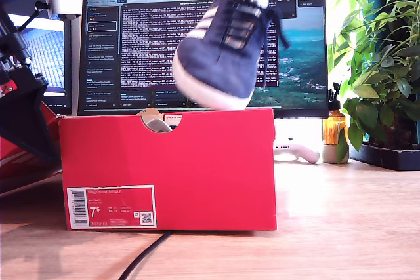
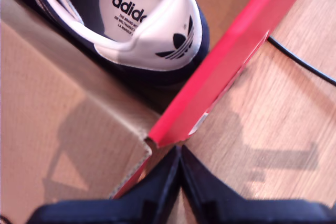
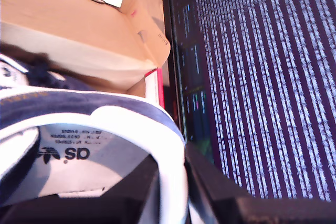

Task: Pack the blue shoes by picking the first shoe and placing it inside the red shoebox, left side, then picking and rotating the second shoe and placing it in the shoebox

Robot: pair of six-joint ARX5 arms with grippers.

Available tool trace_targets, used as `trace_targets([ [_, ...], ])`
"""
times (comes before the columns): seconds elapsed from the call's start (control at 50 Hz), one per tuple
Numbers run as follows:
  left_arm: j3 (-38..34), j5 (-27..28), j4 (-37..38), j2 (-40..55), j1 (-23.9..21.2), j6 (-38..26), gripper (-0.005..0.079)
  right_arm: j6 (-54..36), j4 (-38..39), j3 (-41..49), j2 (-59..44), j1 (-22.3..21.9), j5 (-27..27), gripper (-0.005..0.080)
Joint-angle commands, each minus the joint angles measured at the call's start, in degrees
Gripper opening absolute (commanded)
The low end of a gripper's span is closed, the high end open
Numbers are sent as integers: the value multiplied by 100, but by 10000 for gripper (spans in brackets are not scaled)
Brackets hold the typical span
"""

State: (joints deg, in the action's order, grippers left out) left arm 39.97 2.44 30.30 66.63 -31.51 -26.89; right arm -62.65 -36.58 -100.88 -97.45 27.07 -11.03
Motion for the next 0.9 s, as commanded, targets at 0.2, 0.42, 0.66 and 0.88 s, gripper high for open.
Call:
trace_targets([
  [0.2,-17,11,-31,57,-15,-17,-17,-256,153,-111,-337,11,-48,-12],
  [0.42,-17,11,-26,57,-15,-17,-16,-376,116,-111,-616,-28,-48,-12],
  [0.66,-17,11,-33,57,-15,-17,-16,-437,11,-111,-861,-127,-48,-12],
  [0.88,-17,11,-33,57,-15,-17,-16,-496,-205,-111,-1036,-164,-48,-12],
])
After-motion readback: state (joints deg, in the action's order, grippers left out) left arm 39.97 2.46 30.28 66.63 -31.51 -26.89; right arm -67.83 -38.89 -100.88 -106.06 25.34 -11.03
